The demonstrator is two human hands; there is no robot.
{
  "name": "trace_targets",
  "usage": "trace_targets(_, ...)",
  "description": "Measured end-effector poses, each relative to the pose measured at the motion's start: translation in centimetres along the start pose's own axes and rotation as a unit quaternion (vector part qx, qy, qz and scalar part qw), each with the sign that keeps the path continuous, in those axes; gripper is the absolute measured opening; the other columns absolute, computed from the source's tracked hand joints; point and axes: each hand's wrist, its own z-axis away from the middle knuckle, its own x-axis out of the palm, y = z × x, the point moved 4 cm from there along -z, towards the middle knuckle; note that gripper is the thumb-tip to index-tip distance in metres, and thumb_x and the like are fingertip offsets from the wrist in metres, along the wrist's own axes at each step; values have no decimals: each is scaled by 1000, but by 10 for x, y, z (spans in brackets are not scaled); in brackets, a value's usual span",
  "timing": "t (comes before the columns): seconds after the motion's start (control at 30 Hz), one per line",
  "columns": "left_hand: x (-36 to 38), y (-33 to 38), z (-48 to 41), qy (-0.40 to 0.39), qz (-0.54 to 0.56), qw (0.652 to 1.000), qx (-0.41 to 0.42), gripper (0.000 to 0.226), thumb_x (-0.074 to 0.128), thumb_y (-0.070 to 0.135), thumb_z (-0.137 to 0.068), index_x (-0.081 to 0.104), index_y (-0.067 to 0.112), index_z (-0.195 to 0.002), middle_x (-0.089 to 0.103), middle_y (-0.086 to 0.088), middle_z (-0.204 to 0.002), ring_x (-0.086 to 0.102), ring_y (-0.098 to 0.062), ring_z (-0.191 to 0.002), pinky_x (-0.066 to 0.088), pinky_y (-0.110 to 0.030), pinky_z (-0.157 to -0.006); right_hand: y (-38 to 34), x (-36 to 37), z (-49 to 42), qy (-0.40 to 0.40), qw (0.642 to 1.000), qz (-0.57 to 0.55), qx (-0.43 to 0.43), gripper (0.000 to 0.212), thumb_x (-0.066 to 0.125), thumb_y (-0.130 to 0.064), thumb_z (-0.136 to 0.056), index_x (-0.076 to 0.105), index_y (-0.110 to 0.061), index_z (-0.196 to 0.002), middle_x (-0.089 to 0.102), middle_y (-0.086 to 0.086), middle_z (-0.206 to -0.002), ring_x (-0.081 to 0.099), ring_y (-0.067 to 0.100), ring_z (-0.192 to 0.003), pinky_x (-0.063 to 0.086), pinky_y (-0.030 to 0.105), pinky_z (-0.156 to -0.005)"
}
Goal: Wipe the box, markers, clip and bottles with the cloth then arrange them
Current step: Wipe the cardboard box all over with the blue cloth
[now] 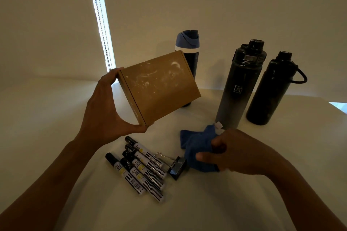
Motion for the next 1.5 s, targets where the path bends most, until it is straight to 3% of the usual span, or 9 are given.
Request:
trace_targets(0.17, -3, -1, -1, 7, 7, 1000, -5, 143, 102, 55, -40, 30, 16, -157, 41, 6, -157, 40, -8, -143, 30, -17, -117, -11, -31, 7, 235, 942, -231, -71, 12, 57, -31, -97, 66, -26, -91, 64, -6, -80, 62, 7, -76, 52, 24, -73)
trace_targets(0.3, -5, -3, -1, 10, 13, 1000, -5, 144, 103, 54, -40, 28, 17, -158, 40, 9, -157, 40, -8, -144, 33, -22, -118, -9, -59, 29, 451, 790, -386, -153, 31, 54, -43, -96, 67, -17, -108, 64, -3, -93, 59, 6, -84, 50, 25, -74)
trace_targets(0.43, -5, -3, -1, 11, 15, 1000, -7, 145, 104, 52, -39, 27, 18, -158, 39, 6, -159, 40, -11, -146, 33, -25, -120, 1, -59, 25, 475, 739, -458, -140, 55, 61, -60, -89, 55, -29, -133, 64, -5, -124, 60, 11, -117, 50, 40, -97)
trace_targets(0.7, -6, 1, 0, 9, 17, 1000, -13, 145, 104, 54, -39, 28, 18, -158, 41, 6, -158, 42, -13, -145, 36, -34, -119, -15, -23, 0, 429, 793, -409, -138, 58, 61, -31, -97, 34, -47, -146, 53, -27, -136, 55, 3, -124, 51, 45, -101)
trace_targets(0.93, 0, 4, 1, -8, 12, 1000, 1, 144, 104, 53, -41, 28, 17, -158, 41, 4, -158, 41, -13, -145, 31, -22, -120, -42, 12, -16, 393, 906, 8, -159, 44, 41, -16, -100, 42, -23, -143, 46, 2, -126, 56, 25, -99, 52, 41, -79)
trace_targets(1.07, -1, 4, 0, -5, 4, 1000, 9, 144, 103, 55, -41, 29, 15, -158, 43, 0, -157, 43, -16, -144, 34, -29, -119, -53, 20, -36, 351, 916, 134, -139, 59, 75, -19, -81, 44, -17, -132, 55, 10, -112, 60, 26, -84, 55, 42, -69)
trace_targets(1.17, 0, 4, 0, -18, 13, 1000, 13, 143, 101, 56, -41, 27, 18, -158, 42, 2, -157, 42, -13, -144, 31, -21, -119, -70, 33, -42, 313, 904, 236, -168, 70, 89, -51, -57, 63, -17, -112, 65, 9, -97, 65, 16, -77, 54, 30, -66)
trace_targets(1.3, -1, 6, 0, -17, 32, 999, 18, 142, 103, 50, -41, 27, 23, -157, 42, 6, -156, 42, -9, -144, 33, -20, -117, -78, 34, -20, 382, 877, 156, -245, 39, 68, -40, -89, 53, -19, -118, 60, 3, -103, 61, 13, -75, 53, 26, -62)
trace_targets(1.5, -3, 13, -2, -17, 52, 998, 36, 140, 104, 47, -42, 20, 38, -154, 31, 35, -151, 35, 11, -141, 30, -10, -115, -32, -9, -22, 448, 887, 43, -107, 34, 42, -21, -101, 48, -17, -134, 43, 0, -126, 58, 27, -100, 53, 41, -78)
